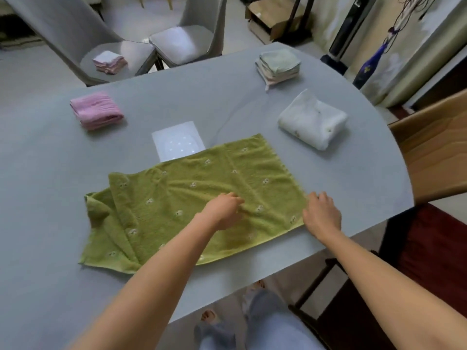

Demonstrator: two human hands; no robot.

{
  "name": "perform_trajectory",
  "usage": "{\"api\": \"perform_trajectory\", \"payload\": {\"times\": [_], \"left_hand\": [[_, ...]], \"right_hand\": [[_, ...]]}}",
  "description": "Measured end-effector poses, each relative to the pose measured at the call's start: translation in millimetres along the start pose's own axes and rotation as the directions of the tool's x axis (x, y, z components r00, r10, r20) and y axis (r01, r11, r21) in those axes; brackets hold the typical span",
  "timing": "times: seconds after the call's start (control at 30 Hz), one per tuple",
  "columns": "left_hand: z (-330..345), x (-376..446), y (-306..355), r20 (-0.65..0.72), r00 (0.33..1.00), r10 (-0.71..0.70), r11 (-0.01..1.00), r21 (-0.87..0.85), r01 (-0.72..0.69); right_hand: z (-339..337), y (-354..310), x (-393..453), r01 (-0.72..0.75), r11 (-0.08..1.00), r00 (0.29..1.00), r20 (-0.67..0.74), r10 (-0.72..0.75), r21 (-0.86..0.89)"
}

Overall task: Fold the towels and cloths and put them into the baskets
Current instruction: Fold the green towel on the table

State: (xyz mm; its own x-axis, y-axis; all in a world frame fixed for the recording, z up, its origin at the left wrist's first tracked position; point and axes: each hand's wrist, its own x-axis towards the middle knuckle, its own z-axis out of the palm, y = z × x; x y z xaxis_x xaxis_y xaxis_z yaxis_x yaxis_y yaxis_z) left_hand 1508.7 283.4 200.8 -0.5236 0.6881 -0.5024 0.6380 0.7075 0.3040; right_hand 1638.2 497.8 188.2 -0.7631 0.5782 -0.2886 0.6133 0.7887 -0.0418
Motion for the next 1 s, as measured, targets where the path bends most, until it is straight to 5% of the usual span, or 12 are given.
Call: {"api": "perform_trajectory", "payload": {"times": [0.17,0.5,0.6,0.7,0.87,1.0], "left_hand": [[28.7,44.7,46.4,0.094,0.994,-0.049,0.990,0.139,0.036],[39.3,55.4,48.4,0.147,0.987,0.061,0.990,0.115,-0.078],[19.8,34.8,19.2,-0.108,0.994,-0.001,0.998,-0.058,-0.005],[2.1,-2.5,-36.0,-0.347,0.918,-0.191,0.966,-0.234,0.113],[-11.4,-84.9,-144.3,-0.545,0.746,-0.383,0.911,-0.354,0.209],[0.2,-145.1,-232.8,-0.521,0.676,-0.522,0.837,-0.464,0.289]], "right_hand": [[33.0,31.7,13.6,0.376,0.926,0.883,0.289,-0.370,0.038],[43.6,58.1,12.0,0.379,0.915,0.882,0.354,-0.311,-0.139],[27.8,33.7,8.9,0.310,0.938,0.939,0.205,-0.277,-0.154],[15.3,-18.4,2.4,0.374,0.927,0.927,-0.021,-0.375,-0.036],[18.2,-156.8,-38.0,0.648,0.745,0.761,-0.117,-0.638,0.156],[44.5,-277.3,-103.8,0.802,0.575,0.597,-0.170,-0.784,0.161]]}}
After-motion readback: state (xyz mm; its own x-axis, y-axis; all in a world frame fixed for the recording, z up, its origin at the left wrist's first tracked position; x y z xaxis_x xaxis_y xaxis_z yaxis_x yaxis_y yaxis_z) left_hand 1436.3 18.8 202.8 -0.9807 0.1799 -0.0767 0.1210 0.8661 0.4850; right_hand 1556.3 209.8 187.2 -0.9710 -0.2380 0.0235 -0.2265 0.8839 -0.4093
